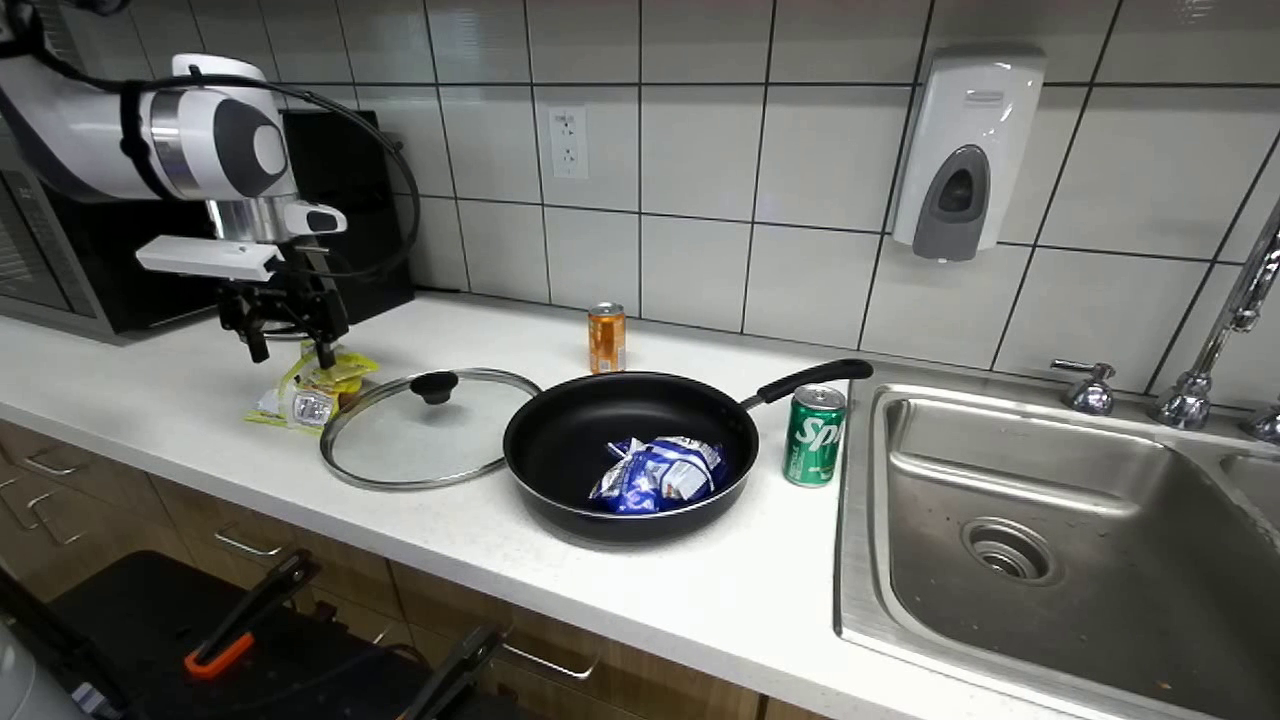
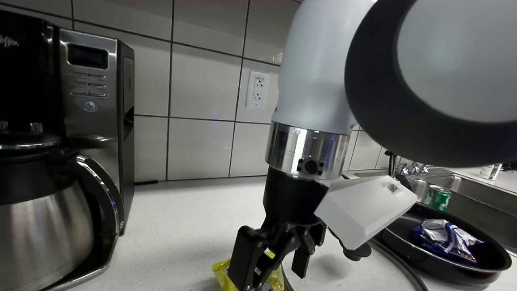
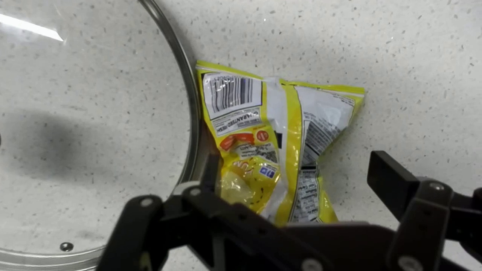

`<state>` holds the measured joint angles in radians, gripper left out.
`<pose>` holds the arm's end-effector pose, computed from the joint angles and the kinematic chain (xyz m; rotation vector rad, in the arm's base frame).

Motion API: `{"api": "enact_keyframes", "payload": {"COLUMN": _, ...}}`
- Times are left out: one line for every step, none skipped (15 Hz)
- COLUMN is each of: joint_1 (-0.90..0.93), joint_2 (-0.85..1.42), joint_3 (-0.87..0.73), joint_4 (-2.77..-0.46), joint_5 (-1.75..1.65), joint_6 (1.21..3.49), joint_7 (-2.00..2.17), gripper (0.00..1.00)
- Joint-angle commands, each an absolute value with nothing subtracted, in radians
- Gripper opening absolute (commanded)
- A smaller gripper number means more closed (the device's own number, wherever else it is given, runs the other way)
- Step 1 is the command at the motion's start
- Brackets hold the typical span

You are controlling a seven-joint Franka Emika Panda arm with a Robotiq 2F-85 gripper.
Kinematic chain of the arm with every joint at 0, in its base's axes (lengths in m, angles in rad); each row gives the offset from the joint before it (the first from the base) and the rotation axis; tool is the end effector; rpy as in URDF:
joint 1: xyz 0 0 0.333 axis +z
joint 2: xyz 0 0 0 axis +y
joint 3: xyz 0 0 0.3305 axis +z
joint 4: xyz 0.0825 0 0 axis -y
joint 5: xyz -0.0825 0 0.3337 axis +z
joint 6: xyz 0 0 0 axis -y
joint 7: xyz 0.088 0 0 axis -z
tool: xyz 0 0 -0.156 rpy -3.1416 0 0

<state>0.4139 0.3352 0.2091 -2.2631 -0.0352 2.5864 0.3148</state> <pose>0.4188 0.3027 0.2217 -3.0572 -0.5044 0.0402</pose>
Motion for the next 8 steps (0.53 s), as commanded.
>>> {"api": "enact_keyframes", "payload": {"joint_1": 0.431, "joint_2": 0.334, "joint_3": 0.201, "joint_4": -2.263, "joint_5": -0.075, "joint_6": 2.594, "joint_7": 0.351, "gripper": 1.0}}
{"api": "enact_keyframes", "payload": {"joint_1": 0.435, "joint_2": 0.334, "joint_3": 0.194, "joint_4": -2.267, "joint_5": -0.086, "joint_6": 2.602, "joint_7": 0.36, "gripper": 1.0}}
{"api": "enact_keyframes", "payload": {"joint_1": 0.436, "joint_2": 0.336, "joint_3": 0.191, "joint_4": -2.269, "joint_5": -0.093, "joint_6": 2.612, "joint_7": 0.362, "gripper": 1.0}}
{"api": "enact_keyframes", "payload": {"joint_1": 0.439, "joint_2": 0.337, "joint_3": 0.186, "joint_4": -2.271, "joint_5": -0.104, "joint_6": 2.619, "joint_7": 0.368, "gripper": 1.0}}
{"api": "enact_keyframes", "payload": {"joint_1": 0.444, "joint_2": 0.337, "joint_3": 0.176, "joint_4": -2.273, "joint_5": -0.125, "joint_6": 2.628, "joint_7": 0.377, "gripper": 1.0}}
{"api": "enact_keyframes", "payload": {"joint_1": 0.444, "joint_2": 0.339, "joint_3": 0.169, "joint_4": -2.276, "joint_5": -0.14, "joint_6": 2.638, "joint_7": 0.385, "gripper": 1.0}}
{"api": "enact_keyframes", "payload": {"joint_1": 0.444, "joint_2": 0.341, "joint_3": 0.16, "joint_4": -2.277, "joint_5": -0.154, "joint_6": 2.651, "joint_7": 0.39, "gripper": 1.0}}
{"api": "enact_keyframes", "payload": {"joint_1": 0.444, "joint_2": 0.346, "joint_3": 0.152, "joint_4": -2.276, "joint_5": -0.167, "joint_6": 2.663, "joint_7": 0.393, "gripper": 1.0}}
